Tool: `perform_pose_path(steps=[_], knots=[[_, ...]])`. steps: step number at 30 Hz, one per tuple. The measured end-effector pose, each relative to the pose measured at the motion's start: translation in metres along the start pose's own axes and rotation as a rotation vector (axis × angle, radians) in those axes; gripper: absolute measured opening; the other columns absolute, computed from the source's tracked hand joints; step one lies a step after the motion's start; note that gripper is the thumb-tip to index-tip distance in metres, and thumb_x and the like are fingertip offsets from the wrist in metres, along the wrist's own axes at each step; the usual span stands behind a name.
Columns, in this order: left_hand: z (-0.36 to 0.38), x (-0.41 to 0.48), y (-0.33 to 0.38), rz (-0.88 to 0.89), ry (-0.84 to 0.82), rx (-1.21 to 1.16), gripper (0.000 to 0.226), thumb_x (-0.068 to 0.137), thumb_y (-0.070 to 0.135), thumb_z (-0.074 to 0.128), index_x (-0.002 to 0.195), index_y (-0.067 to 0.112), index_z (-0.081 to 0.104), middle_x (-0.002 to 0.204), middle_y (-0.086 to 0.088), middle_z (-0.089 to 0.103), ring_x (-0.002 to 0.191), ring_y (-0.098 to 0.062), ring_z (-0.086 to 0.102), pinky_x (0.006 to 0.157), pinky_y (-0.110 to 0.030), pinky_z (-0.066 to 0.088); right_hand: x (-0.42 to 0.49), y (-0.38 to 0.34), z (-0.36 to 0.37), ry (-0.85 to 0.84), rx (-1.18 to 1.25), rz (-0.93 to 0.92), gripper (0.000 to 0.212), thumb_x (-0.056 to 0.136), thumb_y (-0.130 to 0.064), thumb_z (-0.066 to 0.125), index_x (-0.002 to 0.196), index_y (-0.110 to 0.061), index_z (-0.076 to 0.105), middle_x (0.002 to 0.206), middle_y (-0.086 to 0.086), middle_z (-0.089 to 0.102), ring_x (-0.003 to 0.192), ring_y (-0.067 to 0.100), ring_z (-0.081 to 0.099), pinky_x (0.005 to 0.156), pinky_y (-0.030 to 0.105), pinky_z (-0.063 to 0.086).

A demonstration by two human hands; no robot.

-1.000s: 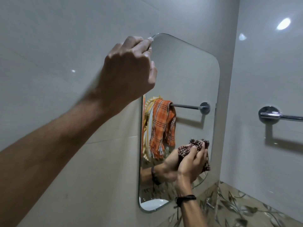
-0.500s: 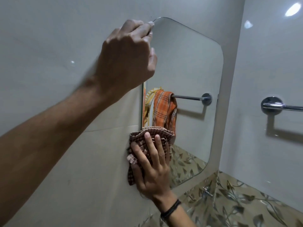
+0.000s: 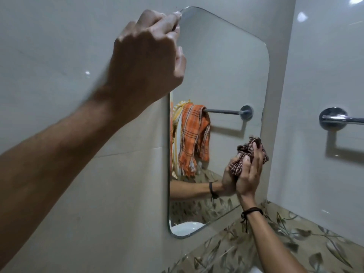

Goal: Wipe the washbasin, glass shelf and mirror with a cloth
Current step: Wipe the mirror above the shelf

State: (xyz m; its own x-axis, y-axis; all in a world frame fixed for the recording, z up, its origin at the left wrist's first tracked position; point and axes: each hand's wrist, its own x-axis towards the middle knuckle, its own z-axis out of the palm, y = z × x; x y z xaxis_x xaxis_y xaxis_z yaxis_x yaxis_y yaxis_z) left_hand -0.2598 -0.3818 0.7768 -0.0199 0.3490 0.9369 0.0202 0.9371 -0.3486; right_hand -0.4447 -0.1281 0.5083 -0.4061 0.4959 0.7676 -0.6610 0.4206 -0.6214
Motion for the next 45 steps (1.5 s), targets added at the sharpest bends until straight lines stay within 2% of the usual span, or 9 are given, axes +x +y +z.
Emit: perform_pose_path(steps=[6,10,13,19,24,30,34,40,45], knots=[[0.001,0.001,0.000,-0.018,0.013,-0.007,0.051,0.095,0.030,0.039,0.132,0.006,0.063,0.141,0.002,0.060,0.124,-0.021,0.053,0.092,-0.043,0.048,-0.007,-0.009,0.006,0.151,0.039,0.333,0.060,0.093,-0.052,0.032,0.150,-0.033,0.041,0.159,-0.003,0.038,0.146,0.016,0.033,0.121,0.045,0.027],[0.003,0.000,0.000,-0.016,0.013,0.019,0.052,0.094,0.031,0.038,0.132,0.006,0.063,0.141,0.002,0.060,0.123,-0.022,0.053,0.091,-0.044,0.049,-0.035,-0.032,0.012,0.153,0.019,0.355,0.057,0.096,-0.055,0.031,0.150,-0.040,0.037,0.162,-0.003,0.031,0.148,0.017,0.029,0.120,0.051,0.027],[0.003,-0.001,0.001,-0.016,0.006,0.021,0.052,0.094,0.031,0.038,0.132,0.006,0.063,0.142,0.003,0.059,0.124,-0.022,0.053,0.090,-0.043,0.049,-0.077,-0.076,0.021,0.055,-0.029,0.139,0.053,0.100,-0.050,0.028,0.152,-0.046,0.028,0.165,-0.014,0.016,0.152,0.013,0.018,0.120,0.057,0.024],[0.000,-0.002,0.000,-0.011,-0.005,0.021,0.052,0.095,0.030,0.038,0.134,0.006,0.060,0.142,0.002,0.058,0.125,-0.021,0.052,0.093,-0.041,0.046,-0.150,-0.146,0.030,-0.197,-0.129,-0.445,0.052,0.102,-0.041,0.033,0.152,-0.030,0.035,0.164,0.006,0.027,0.153,0.032,0.020,0.116,0.061,0.027],[-0.002,-0.001,0.000,-0.010,-0.015,0.008,0.052,0.094,0.029,0.039,0.133,0.004,0.061,0.144,0.001,0.057,0.127,-0.021,0.051,0.095,-0.041,0.046,-0.152,-0.126,0.023,-0.272,-0.147,-0.733,0.048,0.103,-0.039,0.043,0.150,-0.033,0.042,0.161,0.004,0.033,0.150,0.035,0.028,0.105,0.066,0.038],[0.000,-0.002,0.002,-0.011,-0.004,0.012,0.051,0.093,0.029,0.040,0.132,0.004,0.062,0.142,0.000,0.058,0.127,-0.021,0.053,0.093,-0.043,0.049,-0.114,-0.081,0.009,-0.310,-0.164,-0.993,0.053,0.099,-0.038,0.042,0.152,-0.034,0.039,0.161,0.002,0.035,0.146,0.033,0.036,0.107,0.061,0.039],[-0.001,-0.002,0.002,-0.006,-0.028,0.048,0.054,0.094,0.029,0.037,0.135,0.002,0.058,0.144,-0.002,0.056,0.127,-0.023,0.051,0.093,-0.045,0.047,-0.083,-0.047,0.003,-0.248,-0.141,-0.846,0.048,0.104,-0.036,0.037,0.151,-0.028,0.041,0.163,0.004,0.030,0.148,0.036,0.031,0.116,0.061,0.027],[-0.001,-0.001,0.004,-0.003,-0.025,0.038,0.053,0.094,0.029,0.037,0.135,0.002,0.059,0.147,-0.001,0.054,0.126,-0.025,0.051,0.093,-0.044,0.046,-0.042,0.015,-0.005,0.005,0.018,-0.060,0.050,0.101,-0.036,0.034,0.149,-0.025,0.041,0.162,0.005,0.031,0.153,0.020,0.020,0.120,0.057,0.023],[0.001,-0.001,0.004,0.004,-0.017,0.015,0.053,0.095,0.028,0.038,0.135,0.001,0.058,0.146,-0.002,0.054,0.127,-0.024,0.051,0.095,-0.044,0.050,-0.041,0.015,0.002,0.082,0.058,0.046,0.052,0.101,-0.037,0.034,0.148,-0.018,0.045,0.160,0.004,0.035,0.151,0.018,0.026,0.123,0.041,0.023]])
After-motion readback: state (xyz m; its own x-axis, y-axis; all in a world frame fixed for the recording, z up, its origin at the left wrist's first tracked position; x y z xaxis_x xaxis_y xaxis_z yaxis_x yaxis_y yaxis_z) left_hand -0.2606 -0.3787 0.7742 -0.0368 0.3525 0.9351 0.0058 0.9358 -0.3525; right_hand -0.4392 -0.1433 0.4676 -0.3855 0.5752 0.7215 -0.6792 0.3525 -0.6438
